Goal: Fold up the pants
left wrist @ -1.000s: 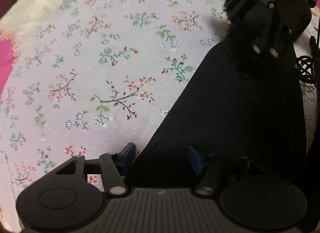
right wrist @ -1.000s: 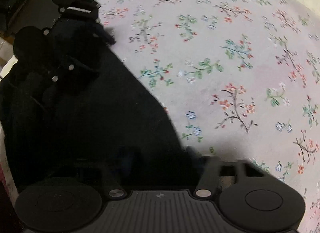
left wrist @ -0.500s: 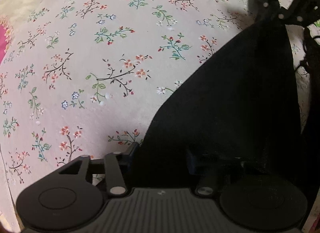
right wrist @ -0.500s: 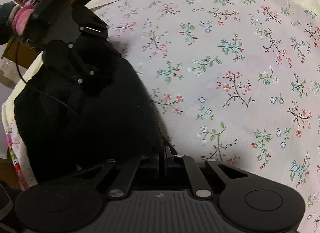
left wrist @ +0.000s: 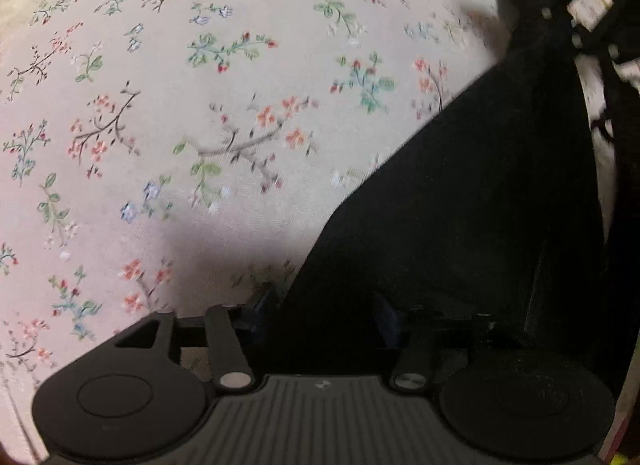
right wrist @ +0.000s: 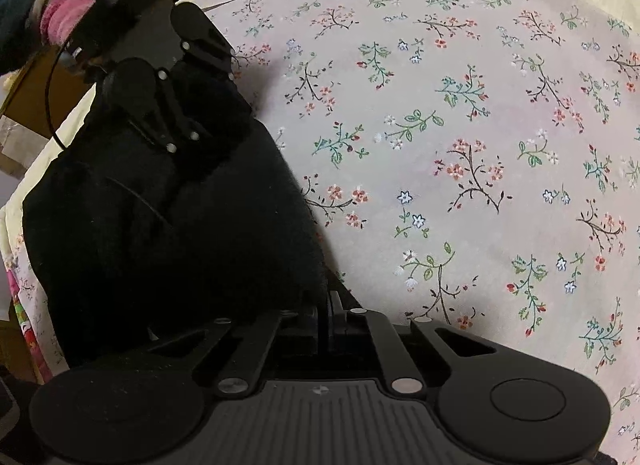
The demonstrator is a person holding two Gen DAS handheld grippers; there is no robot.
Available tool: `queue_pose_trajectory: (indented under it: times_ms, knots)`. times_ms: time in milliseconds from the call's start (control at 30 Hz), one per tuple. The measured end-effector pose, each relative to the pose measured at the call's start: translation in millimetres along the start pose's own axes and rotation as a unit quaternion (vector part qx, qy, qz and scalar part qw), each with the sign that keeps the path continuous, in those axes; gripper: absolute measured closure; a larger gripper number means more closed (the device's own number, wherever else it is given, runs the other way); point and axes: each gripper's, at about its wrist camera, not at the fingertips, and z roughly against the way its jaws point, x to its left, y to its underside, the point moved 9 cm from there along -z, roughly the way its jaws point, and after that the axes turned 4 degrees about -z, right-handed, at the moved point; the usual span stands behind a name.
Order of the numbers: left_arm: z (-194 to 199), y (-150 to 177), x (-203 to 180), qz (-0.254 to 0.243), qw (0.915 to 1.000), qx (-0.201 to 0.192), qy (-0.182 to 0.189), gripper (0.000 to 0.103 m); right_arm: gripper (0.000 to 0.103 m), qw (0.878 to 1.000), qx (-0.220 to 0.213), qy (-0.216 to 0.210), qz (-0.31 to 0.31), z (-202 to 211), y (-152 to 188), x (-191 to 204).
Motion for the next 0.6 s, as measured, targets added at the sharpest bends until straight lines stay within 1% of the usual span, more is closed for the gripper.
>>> queue_pose_trajectory:
  times_ms: [33,133,200,267,333,367,433,467,500,533,600]
  knots:
    - [2.6,6.0,3.6,0.002,1.0000,0.007,0.000,0.036,0.103,1.000,-0.001,0.000,0.001,0.7,0.7,0.2]
    - [7.8,17.5,13.2,0.028,0.9996,0.005,0.003,0.036,0.103,1.000,-0.007,-0.001,-0.005,2.1,1.8,1.4]
    - [10.1,22.4,11.9,0.013,0.9998,0.009,-0.008,0.036,0.103,1.000,-0.007,0.001,-0.008,-0.4,4.0,2.9]
    - [10.7,25.7,8.3,-0.002,0.9998,0.017,-0.014,0.041,0.103,1.000,-0.006,0.002,-0.001,0.7,5.7,6.5]
    - [15.1,32.0,6.4,-0.005,0.9996,0.021,-0.017,0.052,0.103,1.000,-0.011,0.006,0.000,4.8,5.8,8.6]
    - [17.6,36.0,5.0,-0.004,0.9996,0.022,-0.019,0.055,0.103,1.000,-0.016,0.007,-0.003,6.5,5.3,8.6]
    - [18.6,41.0,-1.7,-0.006,0.9994,0.025,-0.024,0.067,0.103,1.000,-0.019,0.005,-0.009,11.0,5.8,9.8]
    - [22.0,45.2,-4.3,-0.007,0.9993,0.027,-0.025,0.070,0.103,1.000,-0.022,0.006,-0.010,13.7,6.4,11.4]
    - [25.5,49.0,-7.2,-0.007,0.9992,0.029,-0.025,0.075,0.103,1.000,-0.023,0.007,-0.011,16.4,7.0,13.0]
    - [28.0,51.9,-11.1,-0.008,0.9992,0.029,-0.028,0.078,0.103,1.000,-0.023,0.006,-0.009,18.4,8.0,15.1]
    - [38.0,66.4,-17.7,-0.007,0.9991,0.030,-0.030,0.081,0.103,1.000,-0.026,0.007,-0.008,23.9,9.8,20.5]
